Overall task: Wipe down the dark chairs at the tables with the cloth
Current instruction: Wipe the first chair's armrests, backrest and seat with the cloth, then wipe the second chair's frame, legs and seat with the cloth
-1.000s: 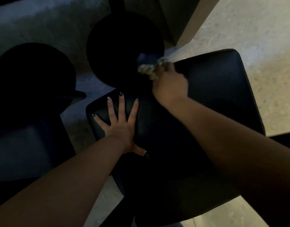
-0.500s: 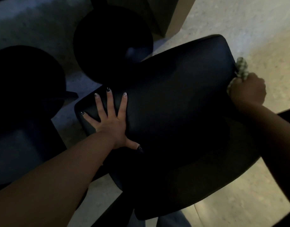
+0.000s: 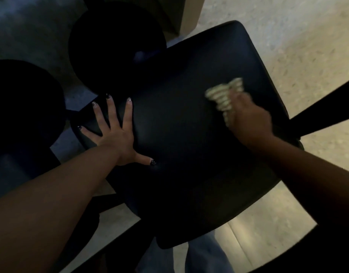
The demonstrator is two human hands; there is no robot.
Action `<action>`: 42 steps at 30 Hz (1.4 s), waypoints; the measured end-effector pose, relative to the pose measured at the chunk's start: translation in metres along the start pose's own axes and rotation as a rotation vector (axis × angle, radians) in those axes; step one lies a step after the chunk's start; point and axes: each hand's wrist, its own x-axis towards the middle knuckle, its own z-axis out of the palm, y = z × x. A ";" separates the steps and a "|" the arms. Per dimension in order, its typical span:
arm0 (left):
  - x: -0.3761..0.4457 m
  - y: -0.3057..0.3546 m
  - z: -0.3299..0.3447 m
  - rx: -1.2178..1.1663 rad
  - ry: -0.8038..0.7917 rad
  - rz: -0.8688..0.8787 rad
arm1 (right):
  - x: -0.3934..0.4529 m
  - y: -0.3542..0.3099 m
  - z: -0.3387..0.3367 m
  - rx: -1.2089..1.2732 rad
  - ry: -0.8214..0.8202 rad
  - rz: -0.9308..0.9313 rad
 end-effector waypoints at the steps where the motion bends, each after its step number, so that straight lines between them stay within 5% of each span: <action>1: -0.001 0.000 0.000 0.003 0.005 0.003 | -0.002 0.016 -0.003 0.014 0.047 0.186; 5: -0.001 0.000 0.001 -0.007 0.028 0.016 | 0.000 0.010 0.003 0.161 0.161 0.693; 7: -0.002 0.000 0.002 -0.005 0.036 0.018 | -0.006 -0.035 0.016 0.285 0.222 0.660; 11: -0.006 -0.001 0.006 0.011 0.059 0.024 | -0.062 -0.118 0.032 0.133 0.038 -0.293; 14: -0.004 -0.001 0.005 0.022 0.088 0.011 | -0.050 -0.090 0.028 -0.102 -0.163 -0.633; 16: -0.003 -0.002 0.006 0.027 0.103 0.010 | -0.024 -0.054 0.022 -0.137 -0.191 -0.479; 19: -0.002 -0.003 0.008 0.023 0.117 0.028 | -0.007 -0.003 0.006 0.003 -0.032 0.074; 23: -0.002 -0.004 0.009 0.036 0.134 0.026 | -0.023 -0.021 0.014 0.101 0.074 0.512; 29: -0.015 -0.004 0.001 0.039 0.154 0.050 | -0.075 -0.108 0.016 0.225 -0.269 0.296; 32: -0.029 -0.007 -0.002 -0.004 0.181 0.058 | -0.074 -0.115 -0.015 0.560 -0.414 0.245; 42: -0.168 0.008 -0.093 -0.928 0.290 0.288 | -0.086 -0.130 -0.212 1.313 -0.144 0.349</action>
